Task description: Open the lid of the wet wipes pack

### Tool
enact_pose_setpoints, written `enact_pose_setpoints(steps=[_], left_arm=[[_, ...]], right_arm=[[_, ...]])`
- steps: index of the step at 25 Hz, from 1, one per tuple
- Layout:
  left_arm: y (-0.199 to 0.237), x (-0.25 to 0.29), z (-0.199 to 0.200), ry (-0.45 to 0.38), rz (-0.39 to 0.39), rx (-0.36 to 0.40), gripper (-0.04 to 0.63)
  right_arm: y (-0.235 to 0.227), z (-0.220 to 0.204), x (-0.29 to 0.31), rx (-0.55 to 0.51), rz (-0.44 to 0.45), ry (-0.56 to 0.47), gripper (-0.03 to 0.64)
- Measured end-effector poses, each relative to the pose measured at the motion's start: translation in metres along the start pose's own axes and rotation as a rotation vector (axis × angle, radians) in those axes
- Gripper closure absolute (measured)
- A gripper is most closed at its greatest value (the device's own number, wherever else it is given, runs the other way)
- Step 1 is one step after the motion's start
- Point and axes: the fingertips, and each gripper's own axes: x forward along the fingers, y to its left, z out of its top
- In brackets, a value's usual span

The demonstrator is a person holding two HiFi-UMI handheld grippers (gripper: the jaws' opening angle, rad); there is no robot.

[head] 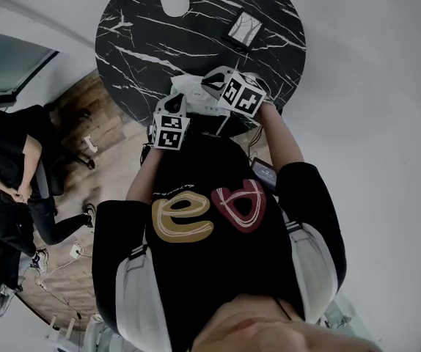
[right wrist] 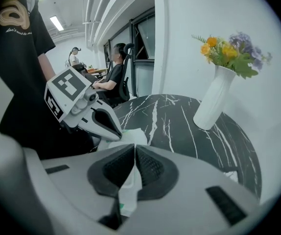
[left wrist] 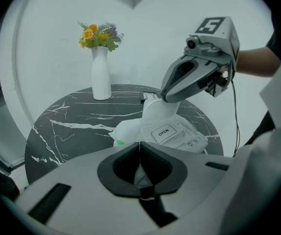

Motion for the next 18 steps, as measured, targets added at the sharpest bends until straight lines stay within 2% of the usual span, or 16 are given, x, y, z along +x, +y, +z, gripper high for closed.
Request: enact_pose_setpoints(steps=[12, 18], left_arm=[[0.003, 0.001, 0.004, -0.024, 0.011, 0.003, 0.575], [0.002, 0.0, 0.001, -0.011, 0.006, -0.025, 0.575]], right_arm=[[-0.018, -0.003, 0.003, 0.056, -0.005, -0.026, 0.595], [-0.027, -0.006, 0.006, 0.088, 0.001, -0.042, 0.591]])
